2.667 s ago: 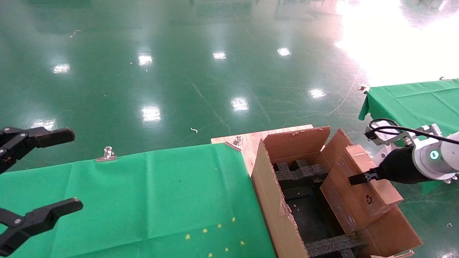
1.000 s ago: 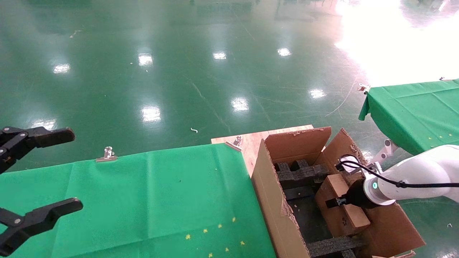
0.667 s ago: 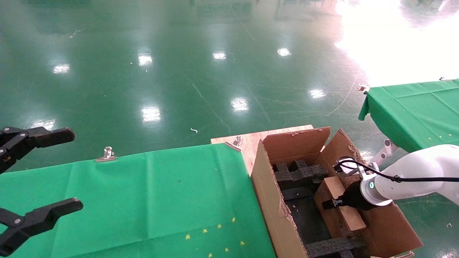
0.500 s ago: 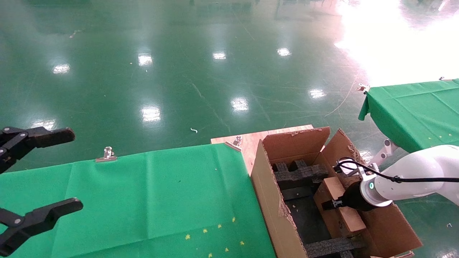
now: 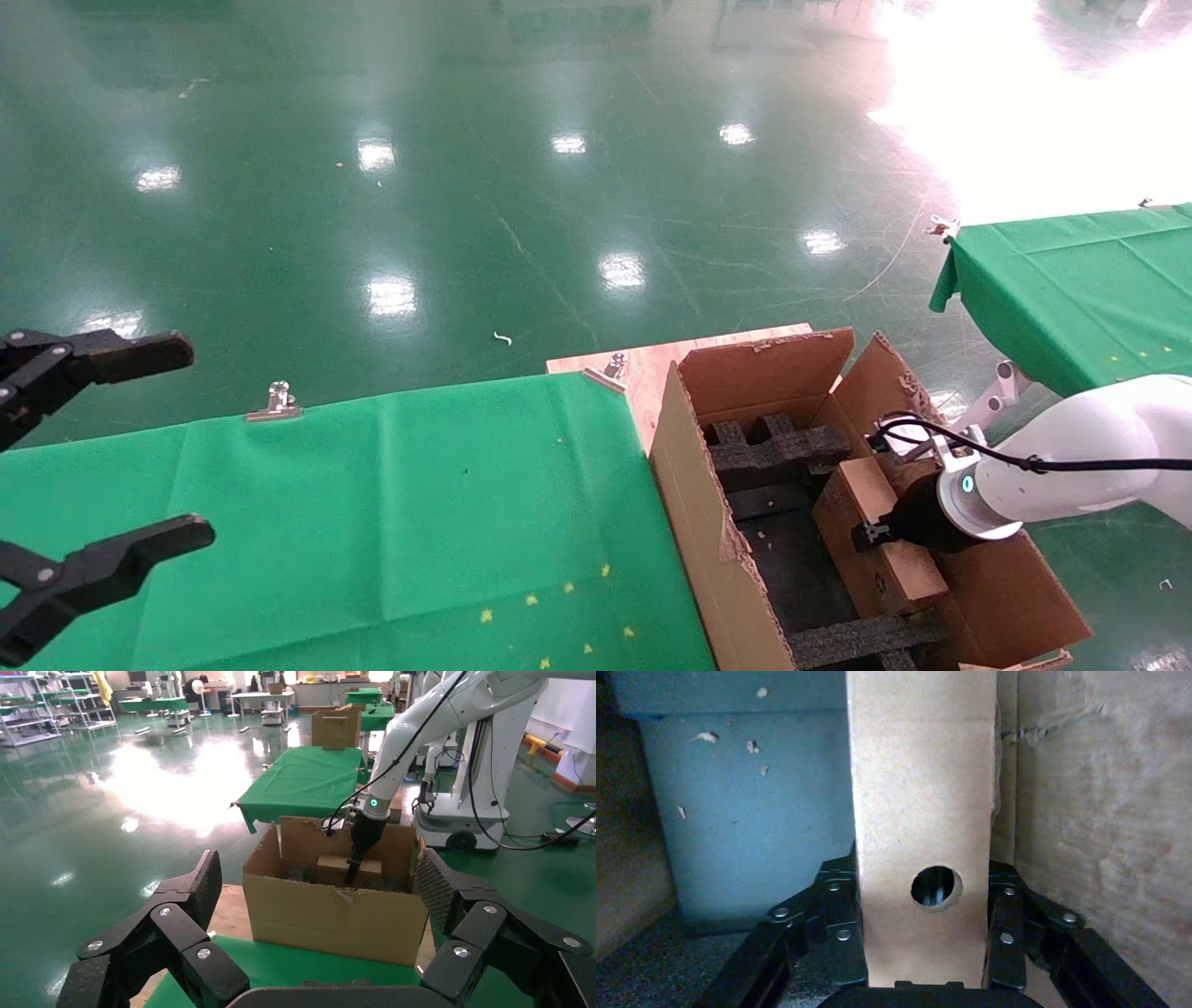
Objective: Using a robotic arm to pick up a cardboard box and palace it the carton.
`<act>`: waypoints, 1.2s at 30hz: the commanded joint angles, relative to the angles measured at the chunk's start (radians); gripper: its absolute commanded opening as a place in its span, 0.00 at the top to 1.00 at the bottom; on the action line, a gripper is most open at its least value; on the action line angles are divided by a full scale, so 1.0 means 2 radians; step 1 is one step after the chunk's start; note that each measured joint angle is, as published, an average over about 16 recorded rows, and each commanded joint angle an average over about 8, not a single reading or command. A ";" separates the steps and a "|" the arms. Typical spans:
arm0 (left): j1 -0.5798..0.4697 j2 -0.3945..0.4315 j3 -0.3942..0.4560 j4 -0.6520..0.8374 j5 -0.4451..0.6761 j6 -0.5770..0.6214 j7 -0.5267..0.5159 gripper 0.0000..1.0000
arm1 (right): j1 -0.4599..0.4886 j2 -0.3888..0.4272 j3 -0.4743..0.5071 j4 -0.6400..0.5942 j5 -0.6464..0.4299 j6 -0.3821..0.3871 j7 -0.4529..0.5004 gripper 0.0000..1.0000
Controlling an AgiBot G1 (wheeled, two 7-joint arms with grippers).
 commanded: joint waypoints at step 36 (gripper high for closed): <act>0.000 0.000 0.000 0.000 0.000 0.000 0.000 0.00 | 0.208 0.107 0.102 0.266 0.103 -0.056 -0.073 0.00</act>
